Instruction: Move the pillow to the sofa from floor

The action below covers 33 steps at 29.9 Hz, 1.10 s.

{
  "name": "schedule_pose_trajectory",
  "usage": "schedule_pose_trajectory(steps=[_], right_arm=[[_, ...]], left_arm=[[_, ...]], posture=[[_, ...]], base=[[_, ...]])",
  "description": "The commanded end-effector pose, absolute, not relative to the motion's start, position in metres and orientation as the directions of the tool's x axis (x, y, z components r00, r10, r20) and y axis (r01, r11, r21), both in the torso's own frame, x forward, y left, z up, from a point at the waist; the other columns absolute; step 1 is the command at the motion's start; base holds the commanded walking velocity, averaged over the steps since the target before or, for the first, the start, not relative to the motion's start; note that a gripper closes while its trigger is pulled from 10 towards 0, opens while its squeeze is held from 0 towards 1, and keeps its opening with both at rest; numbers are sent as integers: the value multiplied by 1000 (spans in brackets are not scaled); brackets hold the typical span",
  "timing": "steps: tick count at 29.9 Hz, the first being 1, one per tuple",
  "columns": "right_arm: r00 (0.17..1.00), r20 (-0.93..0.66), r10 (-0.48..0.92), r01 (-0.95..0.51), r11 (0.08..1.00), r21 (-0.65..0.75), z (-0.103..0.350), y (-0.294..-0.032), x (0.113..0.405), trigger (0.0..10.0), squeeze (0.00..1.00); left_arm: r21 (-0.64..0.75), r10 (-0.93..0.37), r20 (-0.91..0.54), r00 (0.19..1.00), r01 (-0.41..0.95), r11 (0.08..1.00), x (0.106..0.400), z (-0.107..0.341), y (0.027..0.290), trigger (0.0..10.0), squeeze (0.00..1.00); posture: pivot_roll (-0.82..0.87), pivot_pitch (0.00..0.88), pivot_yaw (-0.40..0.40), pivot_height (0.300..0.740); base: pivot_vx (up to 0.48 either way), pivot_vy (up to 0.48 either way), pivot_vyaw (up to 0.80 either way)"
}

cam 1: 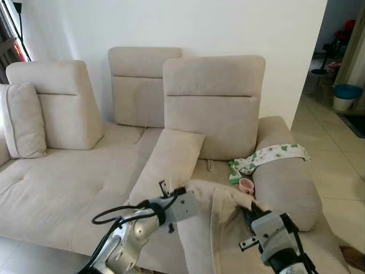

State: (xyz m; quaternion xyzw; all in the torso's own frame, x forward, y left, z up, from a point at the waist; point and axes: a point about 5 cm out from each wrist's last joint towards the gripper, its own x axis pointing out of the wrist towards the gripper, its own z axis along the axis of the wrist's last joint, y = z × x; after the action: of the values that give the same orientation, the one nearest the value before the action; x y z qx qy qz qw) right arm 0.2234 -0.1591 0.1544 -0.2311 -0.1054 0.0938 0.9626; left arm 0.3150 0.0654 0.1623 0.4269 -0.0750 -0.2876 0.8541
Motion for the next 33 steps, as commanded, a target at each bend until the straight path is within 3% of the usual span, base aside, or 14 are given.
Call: schedule_pose_trajectory(steps=[1, 21, 33], right_arm=[[928, 252, 273, -130, 873, -469, 170, -150, 221, 10000, 0], [920, 275, 279, -127, 875, -467, 177, -149, 225, 10000, 0], [926, 261, 274, -130, 878, -460, 174, -149, 223, 10000, 0]], left_arm=[[773, -545, -26, 838, 362, 521, 317, 181, 67, 10000, 0], [769, -575, -33, 818, 388, 508, 311, 183, 65, 10000, 0], [774, -587, -34, 809, 392, 496, 310, 184, 62, 10000, 0]], posture=[[-95, 0, 75, 740], [-86, 0, 72, 740], [-92, 0, 77, 740]], base=[[0, 0, 0], [0, 0, 0], [284, 0, 0]])
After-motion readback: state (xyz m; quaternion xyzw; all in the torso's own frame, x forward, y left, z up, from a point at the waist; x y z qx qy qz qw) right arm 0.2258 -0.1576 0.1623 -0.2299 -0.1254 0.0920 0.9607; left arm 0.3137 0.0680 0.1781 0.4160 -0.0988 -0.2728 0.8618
